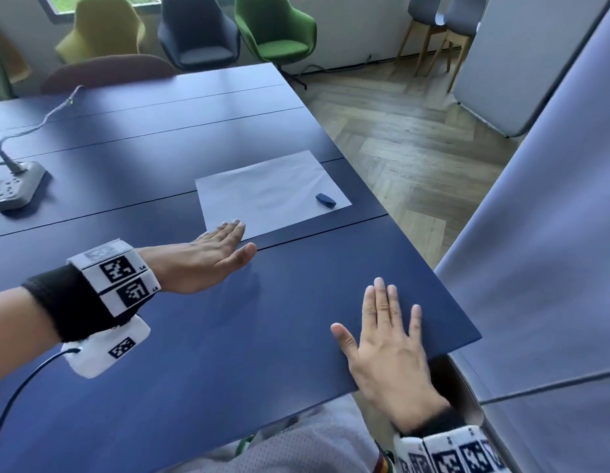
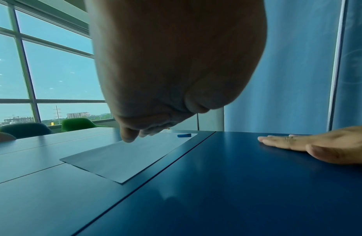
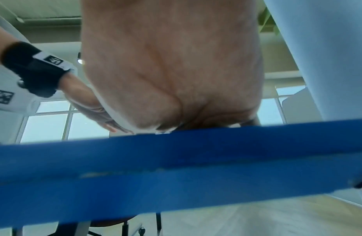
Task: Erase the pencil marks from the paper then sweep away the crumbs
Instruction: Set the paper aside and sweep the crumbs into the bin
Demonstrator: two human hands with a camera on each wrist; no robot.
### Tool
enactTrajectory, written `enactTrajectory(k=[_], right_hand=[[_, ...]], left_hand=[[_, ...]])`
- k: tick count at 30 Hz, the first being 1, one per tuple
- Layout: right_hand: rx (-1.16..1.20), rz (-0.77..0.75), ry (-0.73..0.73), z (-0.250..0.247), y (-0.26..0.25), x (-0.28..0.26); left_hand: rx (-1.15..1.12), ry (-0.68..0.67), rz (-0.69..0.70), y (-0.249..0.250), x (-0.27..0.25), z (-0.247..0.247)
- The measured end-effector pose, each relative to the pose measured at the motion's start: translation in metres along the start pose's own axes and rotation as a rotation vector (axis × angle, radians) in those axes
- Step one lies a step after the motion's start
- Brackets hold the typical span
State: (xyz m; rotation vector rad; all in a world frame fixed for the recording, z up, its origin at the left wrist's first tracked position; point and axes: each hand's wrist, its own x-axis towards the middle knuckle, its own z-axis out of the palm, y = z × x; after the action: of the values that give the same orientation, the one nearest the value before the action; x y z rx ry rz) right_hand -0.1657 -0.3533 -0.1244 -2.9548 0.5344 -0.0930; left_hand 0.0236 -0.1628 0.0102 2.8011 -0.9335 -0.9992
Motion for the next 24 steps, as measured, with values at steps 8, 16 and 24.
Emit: enactTrajectory(k=[8, 16, 24], right_hand=[[0.178, -0.572, -0.305, 0.003, -0.131, -0.029], [-0.028, -0.150, -0.047, -0.010, 0.035, -0.018], [0.029, -0.505, -0.102, 0.005, -0.030, -0.058]], left_hand=[[0.046, -0.006, 0.072, 0.028, 0.011, 0.001], [0.044, -0.052, 0.121, 0.034, 0.009, 0.004], [0.111, -0.078, 0.201, 0.066, 0.024, 0.012]])
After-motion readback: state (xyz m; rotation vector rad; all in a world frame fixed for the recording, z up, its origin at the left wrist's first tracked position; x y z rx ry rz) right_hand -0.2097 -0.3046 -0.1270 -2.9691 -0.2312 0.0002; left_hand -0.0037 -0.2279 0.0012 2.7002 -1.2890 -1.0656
